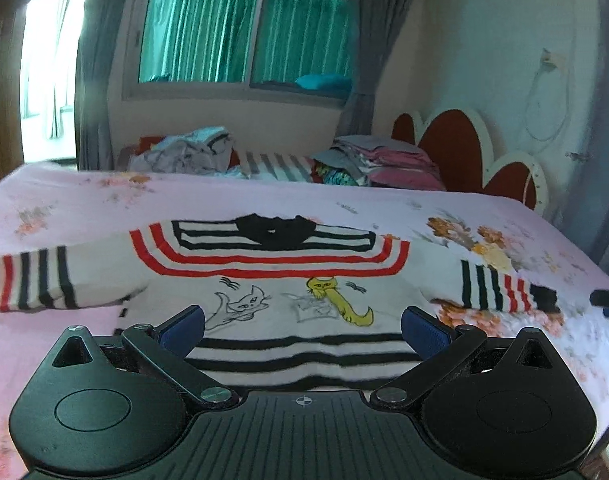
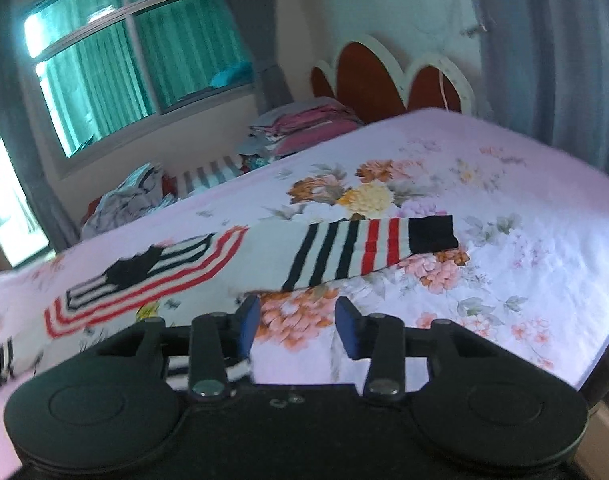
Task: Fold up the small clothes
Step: 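Grasp the black cuff of the sleeve nearest the right gripper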
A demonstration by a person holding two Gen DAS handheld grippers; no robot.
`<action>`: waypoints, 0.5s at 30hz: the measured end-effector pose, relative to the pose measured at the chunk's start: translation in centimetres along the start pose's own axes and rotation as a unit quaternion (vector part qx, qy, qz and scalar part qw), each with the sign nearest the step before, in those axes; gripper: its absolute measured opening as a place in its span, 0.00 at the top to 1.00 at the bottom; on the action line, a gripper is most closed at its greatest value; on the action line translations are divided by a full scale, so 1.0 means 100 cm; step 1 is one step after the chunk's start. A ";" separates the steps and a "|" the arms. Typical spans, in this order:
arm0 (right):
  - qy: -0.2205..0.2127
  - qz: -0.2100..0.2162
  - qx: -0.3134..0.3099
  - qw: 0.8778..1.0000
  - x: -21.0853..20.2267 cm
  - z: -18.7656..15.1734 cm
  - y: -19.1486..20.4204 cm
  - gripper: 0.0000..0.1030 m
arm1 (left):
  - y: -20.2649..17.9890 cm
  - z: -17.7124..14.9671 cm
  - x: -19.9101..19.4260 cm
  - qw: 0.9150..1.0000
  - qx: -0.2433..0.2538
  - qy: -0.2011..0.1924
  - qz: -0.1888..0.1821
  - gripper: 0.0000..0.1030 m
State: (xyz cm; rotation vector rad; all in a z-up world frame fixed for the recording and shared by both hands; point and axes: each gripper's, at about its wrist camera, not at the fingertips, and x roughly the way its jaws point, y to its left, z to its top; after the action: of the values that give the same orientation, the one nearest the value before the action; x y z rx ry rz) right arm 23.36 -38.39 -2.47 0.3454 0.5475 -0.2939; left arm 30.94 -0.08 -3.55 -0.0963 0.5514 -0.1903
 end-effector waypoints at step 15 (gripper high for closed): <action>0.069 -0.026 0.189 0.979 0.213 0.039 -0.149 0.64 | -0.091 0.052 0.165 0.993 0.040 0.100 0.047 0.00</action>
State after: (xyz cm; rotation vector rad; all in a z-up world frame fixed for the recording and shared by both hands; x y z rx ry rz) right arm 37.08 -57.21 -14.66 0.7243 0.6377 -0.4277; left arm 46.06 -12.12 -6.27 0.0282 0.7446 -0.1304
